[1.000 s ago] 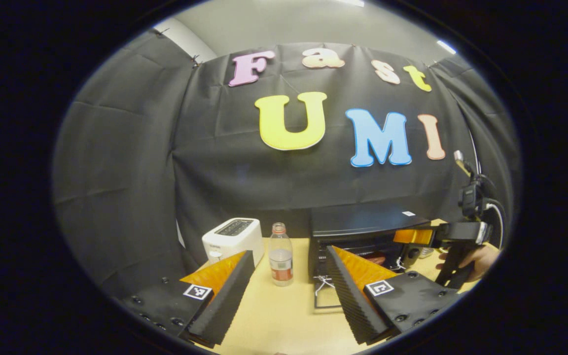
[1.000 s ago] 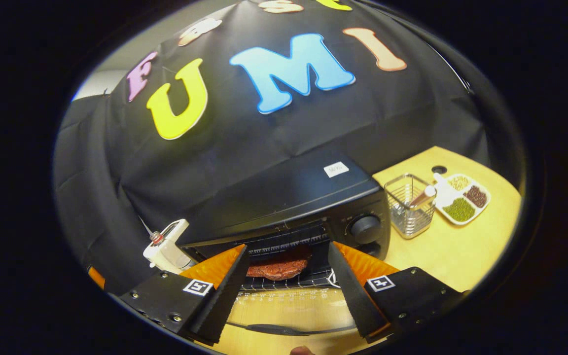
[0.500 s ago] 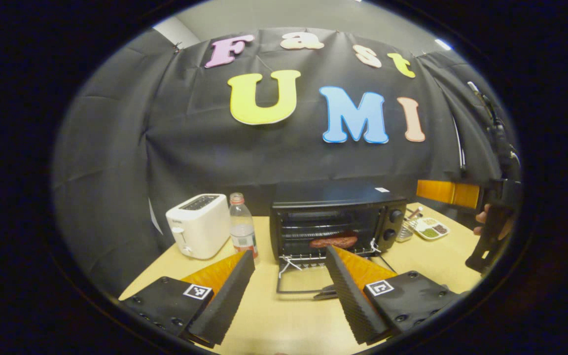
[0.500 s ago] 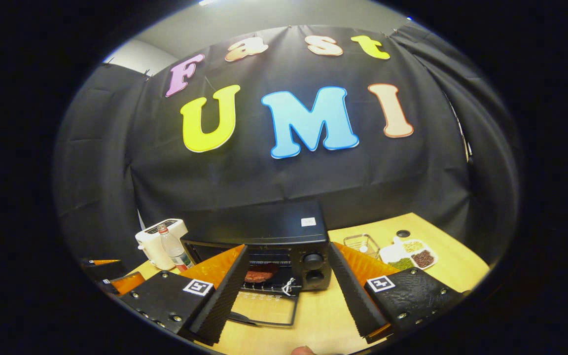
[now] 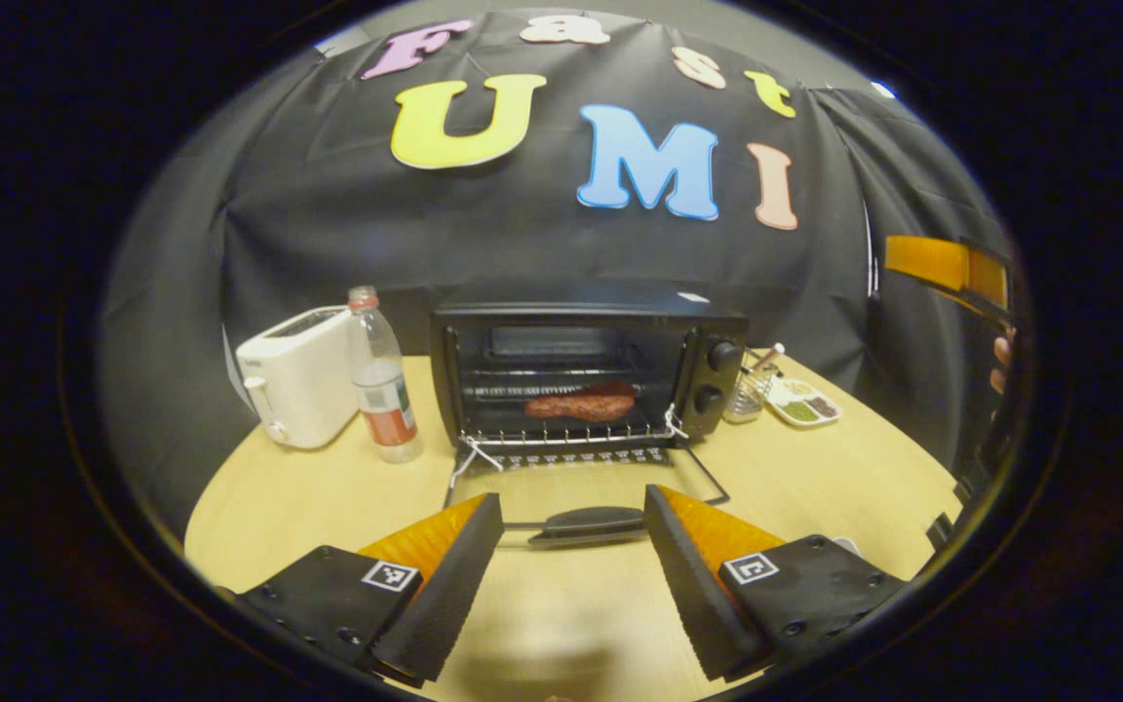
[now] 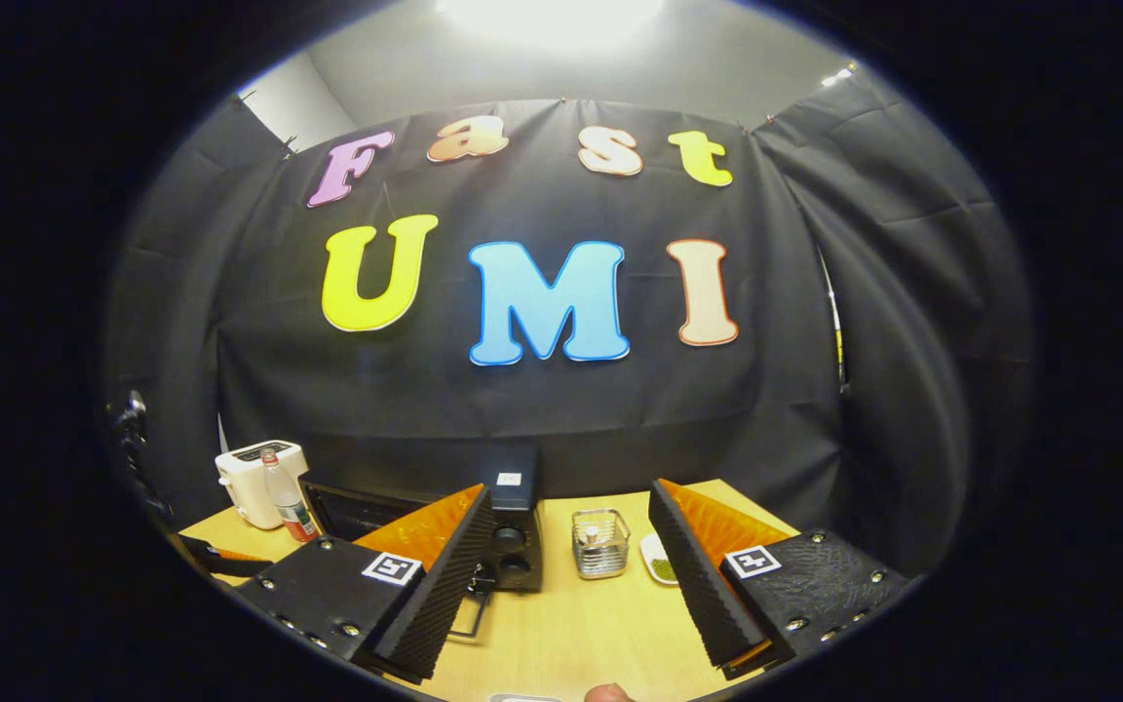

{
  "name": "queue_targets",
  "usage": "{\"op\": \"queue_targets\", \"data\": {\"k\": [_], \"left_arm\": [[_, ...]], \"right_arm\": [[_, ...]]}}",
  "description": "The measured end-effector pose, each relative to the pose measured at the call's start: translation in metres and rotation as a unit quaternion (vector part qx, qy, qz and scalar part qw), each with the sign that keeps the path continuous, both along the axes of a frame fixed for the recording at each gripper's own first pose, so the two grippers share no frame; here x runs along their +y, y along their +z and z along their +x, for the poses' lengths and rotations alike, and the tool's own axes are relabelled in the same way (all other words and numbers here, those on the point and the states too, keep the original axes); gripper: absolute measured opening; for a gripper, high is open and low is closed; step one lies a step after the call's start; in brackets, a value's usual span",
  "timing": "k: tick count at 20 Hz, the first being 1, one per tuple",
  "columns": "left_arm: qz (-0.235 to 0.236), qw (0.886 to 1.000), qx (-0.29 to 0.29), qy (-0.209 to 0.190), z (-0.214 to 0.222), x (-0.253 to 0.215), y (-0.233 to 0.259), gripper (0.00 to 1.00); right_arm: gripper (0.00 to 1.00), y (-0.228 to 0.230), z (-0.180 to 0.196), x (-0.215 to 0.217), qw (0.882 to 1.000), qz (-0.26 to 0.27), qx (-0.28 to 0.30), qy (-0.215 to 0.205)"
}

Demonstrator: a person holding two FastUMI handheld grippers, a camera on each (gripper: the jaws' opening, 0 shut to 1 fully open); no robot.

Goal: Open the electric oven with the left hand, put the food in, and close the electric oven.

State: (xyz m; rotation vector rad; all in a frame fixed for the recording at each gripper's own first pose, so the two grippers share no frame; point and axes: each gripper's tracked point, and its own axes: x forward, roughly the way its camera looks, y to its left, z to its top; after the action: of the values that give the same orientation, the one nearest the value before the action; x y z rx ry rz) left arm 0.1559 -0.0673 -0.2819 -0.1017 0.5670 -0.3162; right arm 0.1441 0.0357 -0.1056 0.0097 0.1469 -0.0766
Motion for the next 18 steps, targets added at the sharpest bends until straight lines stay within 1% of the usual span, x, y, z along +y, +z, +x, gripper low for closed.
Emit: {"op": "queue_targets", "data": {"k": [1,4,5,8,10,11,12,13,14,17,18], "left_arm": [[0.000,1.000,0.014,-0.003,-0.002,-0.005,-0.010,1.00],[-0.002,0.999,0.044,-0.008,-0.006,-0.017,-0.034,0.94],[0.003,0.998,0.056,-0.010,-0.006,-0.020,-0.045,0.98],[0.017,0.996,0.087,-0.014,-0.003,-0.028,-0.070,0.98],[0.025,0.994,0.102,-0.013,0.000,-0.030,-0.084,1.00],[0.028,0.994,0.108,-0.012,0.001,-0.032,-0.089,0.98],[0.033,0.993,0.115,-0.011,0.002,-0.033,-0.094,1.00],[0.036,0.992,0.120,-0.011,0.003,-0.034,-0.100,0.98],[0.040,0.991,0.125,-0.010,0.004,-0.035,-0.105,1.00],[0.056,0.988,0.140,-0.002,0.006,-0.032,-0.119,0.99],[0.063,0.989,0.133,0.002,0.010,-0.030,-0.119,0.99]], "right_arm": [[0.98,0.004,-0.003,-0.007,1.000,-0.004,-0.004,-0.008],[0.98,0.013,-0.015,-0.031,0.999,-0.025,-0.015,-0.039],[0.98,0.015,-0.018,-0.038,0.998,-0.037,-0.016,-0.048],[0.98,0.019,-0.030,-0.048,0.996,-0.058,-0.015,-0.059],[0.98,0.015,-0.036,-0.054,0.996,-0.056,-0.006,-0.068],[0.98,0.013,-0.038,-0.057,0.996,-0.054,-0.001,-0.072],[0.98,0.011,-0.042,-0.061,0.996,-0.050,0.005,-0.078],[0.98,0.009,-0.044,-0.064,0.995,-0.048,0.008,-0.081],[0.98,0.008,-0.047,-0.068,0.995,-0.049,0.010,-0.086],[0.97,0.008,-0.053,-0.080,0.994,-0.054,0.016,-0.099],[0.97,0.007,-0.054,-0.083,0.993,-0.054,0.018,-0.102]]}}
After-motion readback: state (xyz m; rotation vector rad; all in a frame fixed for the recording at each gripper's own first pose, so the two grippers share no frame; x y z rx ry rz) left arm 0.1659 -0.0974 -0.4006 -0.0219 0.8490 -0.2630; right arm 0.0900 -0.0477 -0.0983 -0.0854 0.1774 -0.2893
